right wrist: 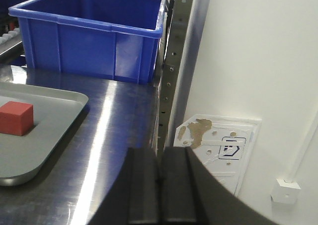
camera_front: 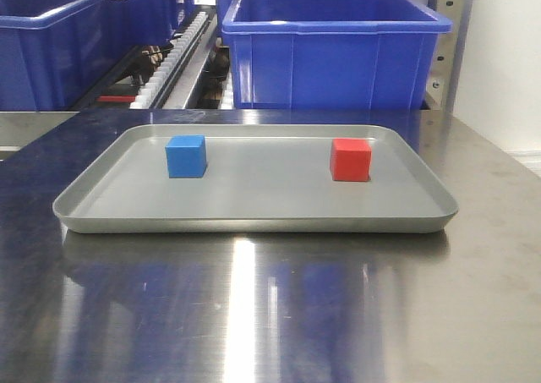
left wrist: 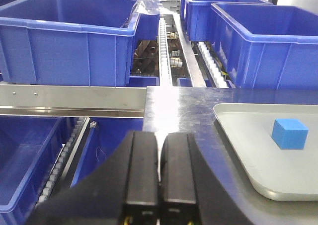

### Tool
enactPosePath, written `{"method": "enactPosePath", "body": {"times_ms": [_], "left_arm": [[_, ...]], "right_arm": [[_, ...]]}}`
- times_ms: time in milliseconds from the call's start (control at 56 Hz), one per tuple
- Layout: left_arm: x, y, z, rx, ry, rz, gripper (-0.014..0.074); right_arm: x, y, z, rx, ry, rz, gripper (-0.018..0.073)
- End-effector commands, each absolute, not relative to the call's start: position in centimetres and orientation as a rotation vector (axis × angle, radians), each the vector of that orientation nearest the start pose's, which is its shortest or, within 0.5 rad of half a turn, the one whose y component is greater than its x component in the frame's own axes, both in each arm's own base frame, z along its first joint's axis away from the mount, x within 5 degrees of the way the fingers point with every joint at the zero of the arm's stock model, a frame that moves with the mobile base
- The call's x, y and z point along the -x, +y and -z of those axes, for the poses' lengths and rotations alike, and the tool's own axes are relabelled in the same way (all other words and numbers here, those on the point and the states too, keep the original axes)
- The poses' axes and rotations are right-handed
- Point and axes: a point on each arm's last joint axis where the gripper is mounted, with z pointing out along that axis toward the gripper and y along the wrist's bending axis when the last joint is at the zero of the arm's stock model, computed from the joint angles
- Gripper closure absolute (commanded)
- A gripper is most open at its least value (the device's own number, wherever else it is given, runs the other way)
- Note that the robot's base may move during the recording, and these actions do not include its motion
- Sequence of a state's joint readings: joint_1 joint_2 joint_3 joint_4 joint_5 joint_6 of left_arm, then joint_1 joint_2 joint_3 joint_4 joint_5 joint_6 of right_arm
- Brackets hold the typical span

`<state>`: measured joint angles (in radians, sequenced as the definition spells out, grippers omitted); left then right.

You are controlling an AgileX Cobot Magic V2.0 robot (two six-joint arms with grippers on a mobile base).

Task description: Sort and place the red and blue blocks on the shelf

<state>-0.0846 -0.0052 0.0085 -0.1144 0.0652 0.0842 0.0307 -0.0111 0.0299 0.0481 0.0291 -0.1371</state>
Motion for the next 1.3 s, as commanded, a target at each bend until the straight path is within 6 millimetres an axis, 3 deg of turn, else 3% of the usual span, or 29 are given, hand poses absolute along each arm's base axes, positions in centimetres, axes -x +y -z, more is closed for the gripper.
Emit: {"method": "enactPosePath", "body": {"times_ms": [0, 518, 625, 786, 1000, 1161, 1286], "left_arm": [[-5.5, -0.5, -20.4, -0.041, 1.472, 0.100, 0.0517], [-5.5, -0.5, -20.4, -0.041, 1.472, 0.100, 0.0517], [-5.5, -0.5, -20.4, -0.041, 1.472, 0.100, 0.0517], [-5.5, -0.5, -20.4, -0.041, 1.472, 0.100, 0.0517], [-5.5, -0.5, -20.4, -0.041, 1.472, 0.100, 0.0517], [-5.5, -0.5, -20.4, -0.041, 1.472, 0.100, 0.0517], [-5.5, -0.5, -20.4, -0.041, 1.472, 0.100, 0.0517]], "right_arm": [[-5.5, 0.1, -21.0, 0.094, 1.424, 0.066, 0.0510], [-5.5, 0.1, -20.9, 0.084, 1.437, 0.052, 0.0510], [-5.3, 0.2, -22.3, 0.071, 1.465, 0.029, 0.0505], [-5.4, 0.3, -25.2, 0.113, 1.674, 0.041, 0.0502], [-8.7, 0.4, -27.6, 0.125, 1.850, 0.036, 0.0502], [-12.1, 0.6, -27.7, 0.145, 1.996, 0.024, 0.0502], [-15.4, 1.9, -27.6, 0.229, 2.124, -0.023, 0.0502]]}}
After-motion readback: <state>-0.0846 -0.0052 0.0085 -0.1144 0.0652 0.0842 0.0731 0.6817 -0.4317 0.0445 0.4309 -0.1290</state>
